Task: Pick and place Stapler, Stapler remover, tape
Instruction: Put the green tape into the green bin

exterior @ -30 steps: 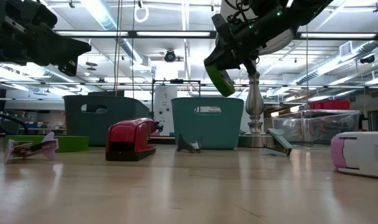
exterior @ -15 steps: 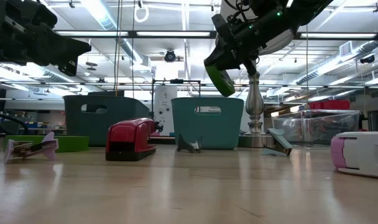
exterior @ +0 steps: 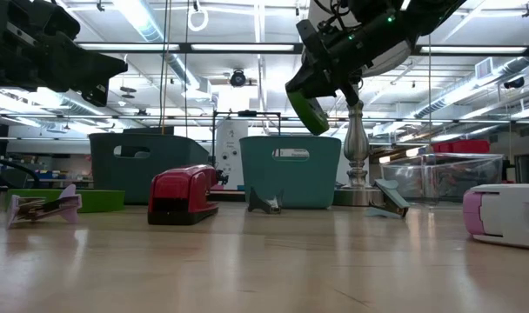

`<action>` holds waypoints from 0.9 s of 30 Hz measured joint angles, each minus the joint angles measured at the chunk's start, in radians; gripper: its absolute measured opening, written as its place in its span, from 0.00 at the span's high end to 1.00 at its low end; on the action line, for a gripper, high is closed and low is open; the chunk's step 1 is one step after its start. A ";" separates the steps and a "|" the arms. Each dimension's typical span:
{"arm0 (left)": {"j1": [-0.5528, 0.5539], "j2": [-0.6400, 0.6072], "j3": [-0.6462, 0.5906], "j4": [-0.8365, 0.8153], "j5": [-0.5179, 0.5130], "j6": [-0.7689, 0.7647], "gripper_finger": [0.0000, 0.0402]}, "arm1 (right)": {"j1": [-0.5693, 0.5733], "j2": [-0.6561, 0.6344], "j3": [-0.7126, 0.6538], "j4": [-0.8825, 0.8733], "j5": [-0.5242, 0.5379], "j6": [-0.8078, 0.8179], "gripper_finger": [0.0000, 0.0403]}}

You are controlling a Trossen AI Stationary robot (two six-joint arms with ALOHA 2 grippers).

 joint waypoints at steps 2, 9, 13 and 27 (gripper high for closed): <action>0.000 0.000 0.000 0.000 0.000 0.000 0.99 | 0.000 0.000 0.000 0.000 0.000 0.000 0.77; 0.000 0.000 0.000 0.000 0.000 0.000 0.99 | 0.000 0.000 0.000 0.000 0.000 0.000 0.77; 0.000 0.000 0.000 0.000 0.000 0.000 0.99 | 0.000 0.000 0.000 0.000 0.000 0.000 0.77; 0.000 0.000 0.000 0.000 0.000 0.000 0.99 | 0.000 0.000 0.000 0.001 0.000 0.003 0.65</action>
